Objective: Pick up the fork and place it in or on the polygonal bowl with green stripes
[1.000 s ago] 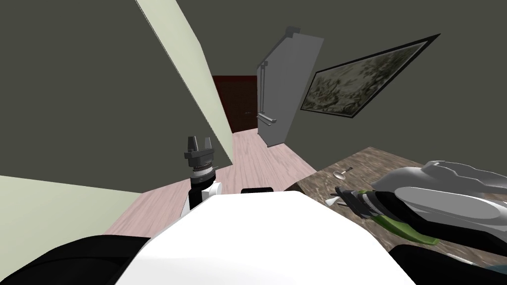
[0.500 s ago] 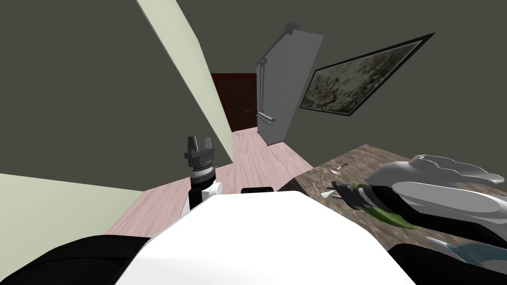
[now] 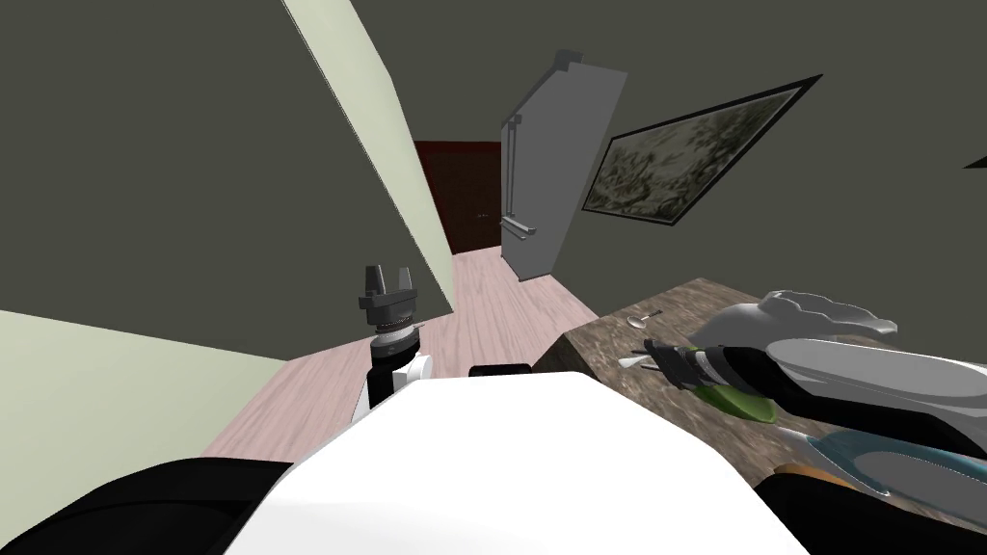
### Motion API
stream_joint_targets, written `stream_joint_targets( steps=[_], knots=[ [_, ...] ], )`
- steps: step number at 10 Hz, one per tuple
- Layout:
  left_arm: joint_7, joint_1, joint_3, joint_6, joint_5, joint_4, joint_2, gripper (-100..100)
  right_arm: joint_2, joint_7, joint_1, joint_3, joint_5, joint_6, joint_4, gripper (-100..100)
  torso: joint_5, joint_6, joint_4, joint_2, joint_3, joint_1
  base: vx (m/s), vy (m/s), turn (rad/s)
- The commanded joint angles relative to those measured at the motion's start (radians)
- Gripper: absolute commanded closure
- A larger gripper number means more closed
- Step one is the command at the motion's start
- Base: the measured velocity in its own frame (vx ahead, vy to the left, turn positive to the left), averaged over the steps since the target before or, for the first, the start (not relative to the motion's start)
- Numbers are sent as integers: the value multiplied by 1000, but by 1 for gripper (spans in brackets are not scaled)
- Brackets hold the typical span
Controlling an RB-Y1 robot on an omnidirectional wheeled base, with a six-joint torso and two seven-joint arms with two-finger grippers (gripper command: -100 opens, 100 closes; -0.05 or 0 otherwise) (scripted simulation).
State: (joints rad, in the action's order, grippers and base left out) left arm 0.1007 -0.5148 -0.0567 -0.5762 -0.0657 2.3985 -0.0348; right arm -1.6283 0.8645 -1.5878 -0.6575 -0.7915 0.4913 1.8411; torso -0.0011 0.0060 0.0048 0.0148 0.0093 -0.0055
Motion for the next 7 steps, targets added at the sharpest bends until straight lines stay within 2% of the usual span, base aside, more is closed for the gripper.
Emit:
stream_joint_targets(
  steps=[1, 7],
  knots=[
    [0, 0, 0, 0, 0, 0, 0, 0, 8, -17, -1, -39, 8, 21, -5, 100, 0, 0, 0, 0, 0, 0, -200, -54, 54],
    [0, 0, 0, 0, 0, 0, 0, 0, 21, -48, 18, -148, 50, 124, -76, 100, -1, 2, -1, 0, 0, -2, -142, -54, 77]
  ],
)
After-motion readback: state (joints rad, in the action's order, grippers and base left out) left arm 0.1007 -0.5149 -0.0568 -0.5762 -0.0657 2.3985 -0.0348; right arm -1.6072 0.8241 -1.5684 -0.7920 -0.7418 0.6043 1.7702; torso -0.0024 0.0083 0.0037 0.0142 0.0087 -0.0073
